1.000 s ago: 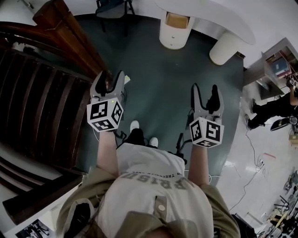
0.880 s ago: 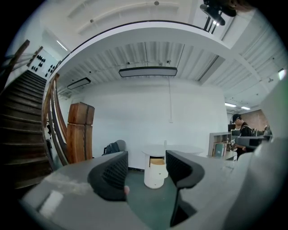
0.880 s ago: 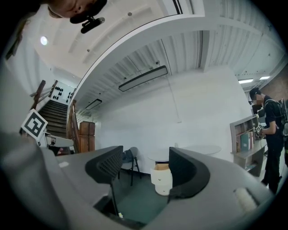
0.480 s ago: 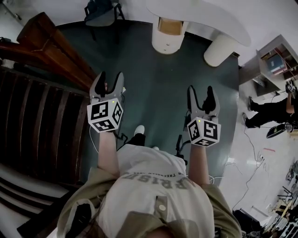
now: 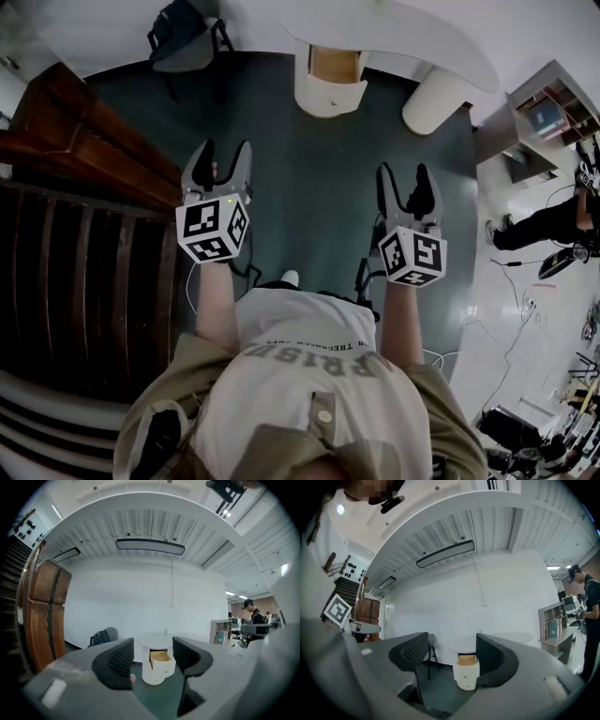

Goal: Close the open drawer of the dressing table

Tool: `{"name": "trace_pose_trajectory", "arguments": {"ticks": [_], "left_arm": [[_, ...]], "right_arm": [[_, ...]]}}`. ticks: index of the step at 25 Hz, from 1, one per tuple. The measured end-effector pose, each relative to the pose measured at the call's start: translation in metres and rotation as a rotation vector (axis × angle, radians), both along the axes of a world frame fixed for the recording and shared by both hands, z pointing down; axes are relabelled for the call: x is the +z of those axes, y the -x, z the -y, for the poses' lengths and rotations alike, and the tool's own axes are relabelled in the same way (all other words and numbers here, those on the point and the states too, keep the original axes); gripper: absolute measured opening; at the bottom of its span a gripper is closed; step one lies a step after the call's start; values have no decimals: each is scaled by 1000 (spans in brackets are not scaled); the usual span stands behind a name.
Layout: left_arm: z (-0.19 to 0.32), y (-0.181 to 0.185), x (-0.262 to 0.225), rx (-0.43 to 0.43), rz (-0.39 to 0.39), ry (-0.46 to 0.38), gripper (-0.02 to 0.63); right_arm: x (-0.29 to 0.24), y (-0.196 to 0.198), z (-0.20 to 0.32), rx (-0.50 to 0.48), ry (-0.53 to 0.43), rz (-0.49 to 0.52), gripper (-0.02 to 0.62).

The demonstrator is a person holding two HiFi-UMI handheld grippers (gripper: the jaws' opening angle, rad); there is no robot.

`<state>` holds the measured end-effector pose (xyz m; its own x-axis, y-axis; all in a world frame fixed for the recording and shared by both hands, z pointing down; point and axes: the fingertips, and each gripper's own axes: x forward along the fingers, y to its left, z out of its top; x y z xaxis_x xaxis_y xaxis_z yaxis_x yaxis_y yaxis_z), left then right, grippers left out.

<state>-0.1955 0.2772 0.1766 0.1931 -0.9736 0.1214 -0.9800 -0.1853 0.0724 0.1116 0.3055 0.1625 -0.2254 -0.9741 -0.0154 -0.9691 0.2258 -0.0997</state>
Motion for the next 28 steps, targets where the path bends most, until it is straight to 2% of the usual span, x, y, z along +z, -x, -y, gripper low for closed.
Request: {"name": "trace_pose_trajectory", "arguments": {"ticks": [8,21,28], "left_arm": [[42,16,11,44,-5,30,264],[111,1,39,39,37,104,267],[159,-17,31,27,28,91,267]], "right_arm": [[3,25,32,15,18,-48,324],[40,-1,111,39,82,-10,324],[30,-16,165,25,65,1,324]]}}
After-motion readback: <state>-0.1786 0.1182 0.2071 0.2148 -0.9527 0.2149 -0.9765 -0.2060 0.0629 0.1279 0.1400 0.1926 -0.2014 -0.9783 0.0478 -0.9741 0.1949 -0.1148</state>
